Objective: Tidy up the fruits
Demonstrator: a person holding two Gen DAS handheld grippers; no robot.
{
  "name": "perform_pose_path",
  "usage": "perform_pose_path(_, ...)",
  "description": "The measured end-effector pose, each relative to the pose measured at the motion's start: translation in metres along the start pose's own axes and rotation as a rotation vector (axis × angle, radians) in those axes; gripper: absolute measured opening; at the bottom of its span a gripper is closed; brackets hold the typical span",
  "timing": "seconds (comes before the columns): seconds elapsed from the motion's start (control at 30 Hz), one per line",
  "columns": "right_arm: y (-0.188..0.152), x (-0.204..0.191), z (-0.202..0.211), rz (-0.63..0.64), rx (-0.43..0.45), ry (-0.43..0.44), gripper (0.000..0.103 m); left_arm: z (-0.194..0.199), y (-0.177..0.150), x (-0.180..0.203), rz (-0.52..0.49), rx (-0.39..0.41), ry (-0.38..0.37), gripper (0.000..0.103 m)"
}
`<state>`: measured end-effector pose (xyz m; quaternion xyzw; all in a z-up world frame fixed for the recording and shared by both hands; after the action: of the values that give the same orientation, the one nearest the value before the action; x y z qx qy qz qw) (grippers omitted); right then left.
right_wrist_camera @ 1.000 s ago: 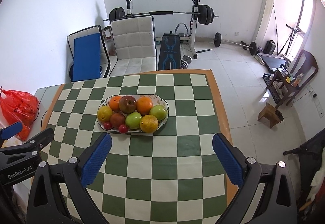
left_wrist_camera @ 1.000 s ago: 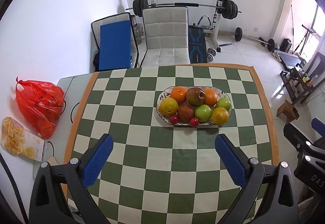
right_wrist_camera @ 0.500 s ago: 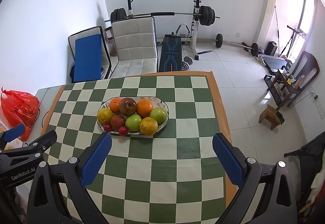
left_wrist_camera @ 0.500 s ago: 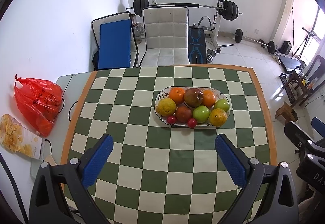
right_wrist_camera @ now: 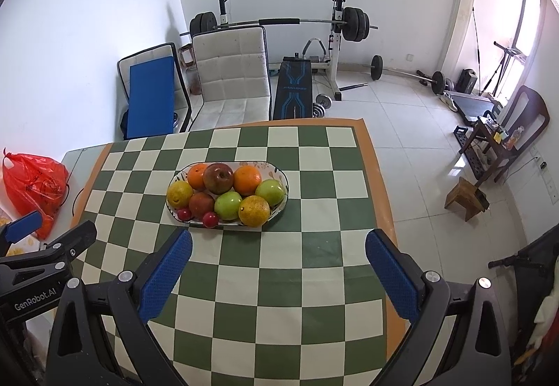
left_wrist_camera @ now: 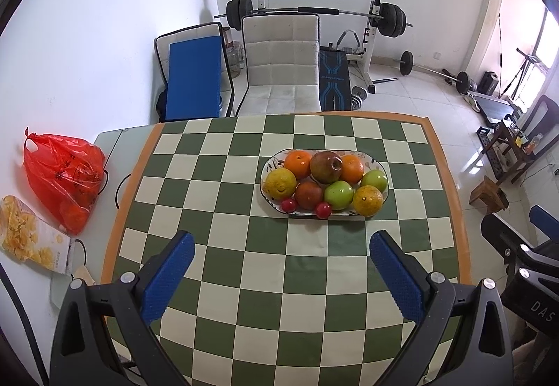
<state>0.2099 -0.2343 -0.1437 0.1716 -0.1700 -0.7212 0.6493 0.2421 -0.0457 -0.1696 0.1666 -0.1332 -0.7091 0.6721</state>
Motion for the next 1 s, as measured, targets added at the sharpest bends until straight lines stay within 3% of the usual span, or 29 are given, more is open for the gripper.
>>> perform_pose_path(1.0, -0.001, 0.001, 0.004, -0.001, 0.006, 0.001, 0.102, 0.012, 0.0, 0.001, -0.001, 0.041, 0.007, 0.103)
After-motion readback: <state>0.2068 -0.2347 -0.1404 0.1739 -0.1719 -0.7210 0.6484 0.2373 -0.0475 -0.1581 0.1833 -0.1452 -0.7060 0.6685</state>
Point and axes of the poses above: each gripper's, at about its wrist camera, not at the fingertips, and z roughly against the way its jaws point, x to its right, y to its top, the point moved 9 cm from there along -z, roughly the way its jaws point, and after that the axes turned 7 degrees about -x, right-handed, at the moved point
